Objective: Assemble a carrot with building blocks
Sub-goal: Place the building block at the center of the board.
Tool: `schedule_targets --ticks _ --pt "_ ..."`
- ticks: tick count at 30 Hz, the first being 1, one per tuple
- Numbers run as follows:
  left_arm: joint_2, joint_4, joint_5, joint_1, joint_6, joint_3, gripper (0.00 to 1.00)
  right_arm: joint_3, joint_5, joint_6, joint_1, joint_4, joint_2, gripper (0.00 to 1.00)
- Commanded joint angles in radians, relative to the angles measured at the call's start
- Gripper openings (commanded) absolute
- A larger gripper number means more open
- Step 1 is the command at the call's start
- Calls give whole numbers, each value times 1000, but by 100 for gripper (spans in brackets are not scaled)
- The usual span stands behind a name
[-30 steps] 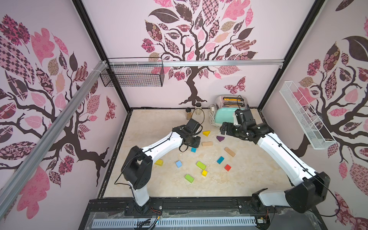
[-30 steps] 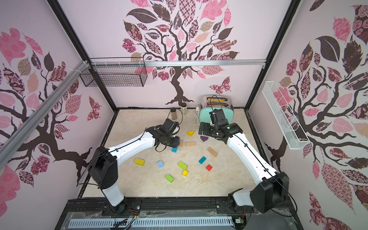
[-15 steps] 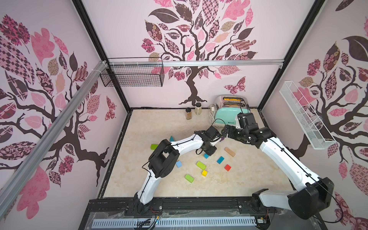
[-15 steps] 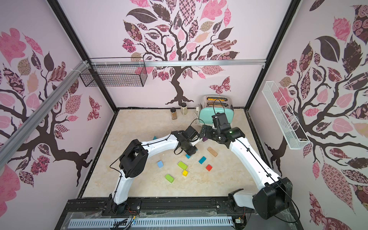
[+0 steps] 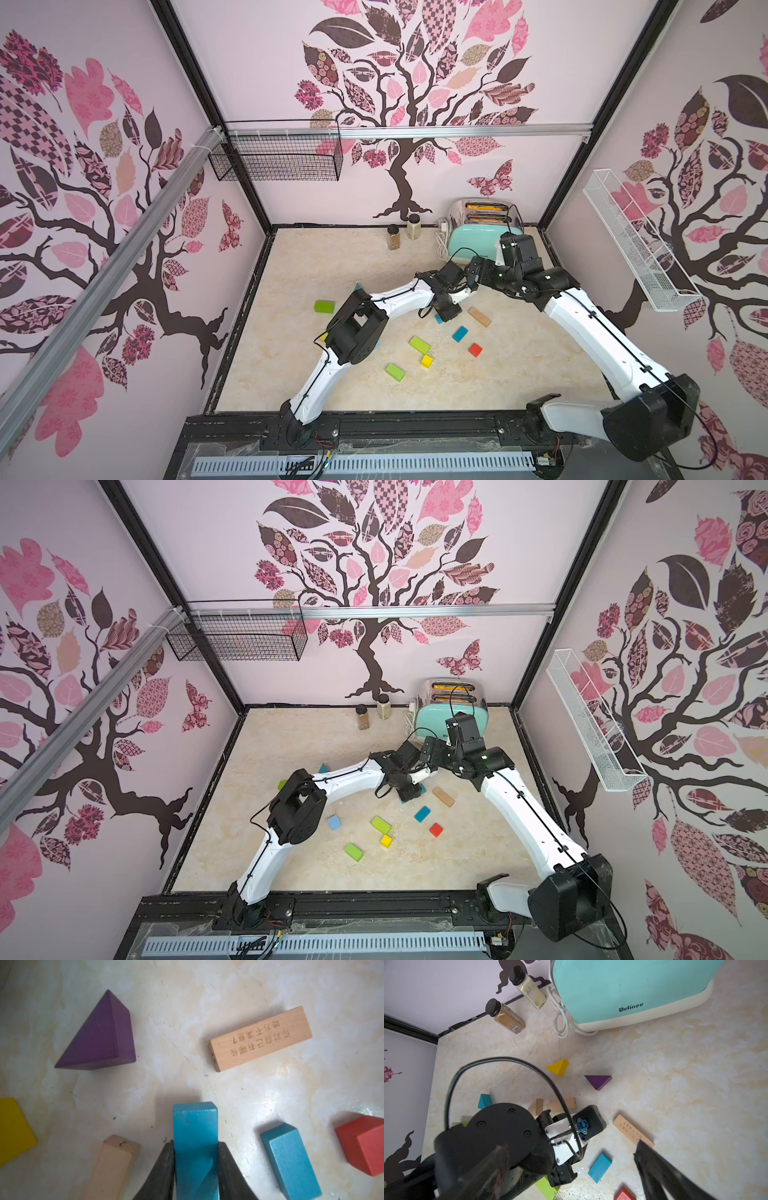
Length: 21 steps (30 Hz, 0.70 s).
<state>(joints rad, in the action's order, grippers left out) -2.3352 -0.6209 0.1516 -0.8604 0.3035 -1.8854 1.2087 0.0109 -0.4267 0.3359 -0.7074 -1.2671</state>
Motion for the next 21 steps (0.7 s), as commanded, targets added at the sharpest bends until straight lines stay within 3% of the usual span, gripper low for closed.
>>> schedule_targets --ticks 1,4,11,16,21 --pt "-42 34 22 -12 94 -77 35 0 30 9 11 -1 11 99" --pt "-67 36 2 -15 139 -110 52 5 29 14 11 -1 6 99" --pt "-57 67 -42 -19 165 -126 64 15 37 23 11 -5 3 99" --pt "93 157 -99 -13 79 50 74 83 39 46 11 -52 27 99" --pt "275 241 -64 42 -83 229 82 173 51 64 11 -105 62 99"
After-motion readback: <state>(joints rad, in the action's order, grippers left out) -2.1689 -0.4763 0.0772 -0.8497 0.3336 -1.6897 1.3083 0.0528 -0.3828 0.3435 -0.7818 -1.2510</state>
